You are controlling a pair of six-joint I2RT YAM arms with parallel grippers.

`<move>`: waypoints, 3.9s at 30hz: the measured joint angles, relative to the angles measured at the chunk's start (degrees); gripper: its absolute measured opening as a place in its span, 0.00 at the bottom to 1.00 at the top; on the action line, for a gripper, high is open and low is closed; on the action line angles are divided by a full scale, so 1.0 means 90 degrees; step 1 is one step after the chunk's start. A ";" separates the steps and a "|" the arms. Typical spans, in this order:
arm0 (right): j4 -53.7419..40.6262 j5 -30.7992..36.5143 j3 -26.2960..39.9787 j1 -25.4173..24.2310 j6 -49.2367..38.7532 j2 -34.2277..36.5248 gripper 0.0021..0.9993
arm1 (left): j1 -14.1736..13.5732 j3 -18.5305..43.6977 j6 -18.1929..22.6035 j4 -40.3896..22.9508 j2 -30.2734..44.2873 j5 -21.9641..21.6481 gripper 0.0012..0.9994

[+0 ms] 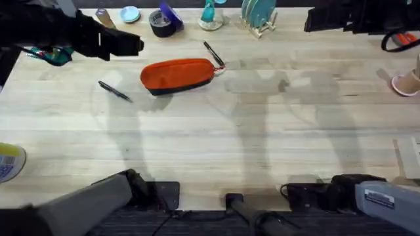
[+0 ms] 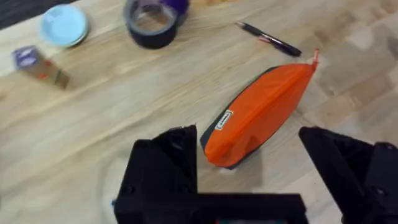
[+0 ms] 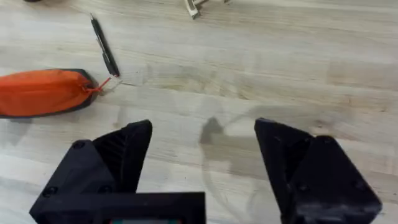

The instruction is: Unzip the bag, pick up the pens from the table one at a time and place them inside, then zip the bag closed.

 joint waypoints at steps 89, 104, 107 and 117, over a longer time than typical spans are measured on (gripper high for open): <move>0.0000 -0.0025 0.0000 0.0000 -0.0085 0.0000 1.00 | 0.0551 0.0034 0.5151 -0.0461 0.3345 0.1860 0.04; 0.0123 -0.2173 0.0002 0.0005 -0.2423 0.0419 1.00 | 0.0546 0.0034 0.5151 -0.0461 0.3347 0.1826 0.04; 0.0295 -0.2608 0.0002 0.0019 -0.2600 0.0657 1.00 | 0.0546 0.0034 0.5151 -0.0461 0.3347 0.1824 0.04; 0.1409 -0.3370 0.0002 0.0304 -0.2760 0.1403 1.00 | 0.0546 0.0034 0.5151 -0.0459 0.3347 0.1822 0.04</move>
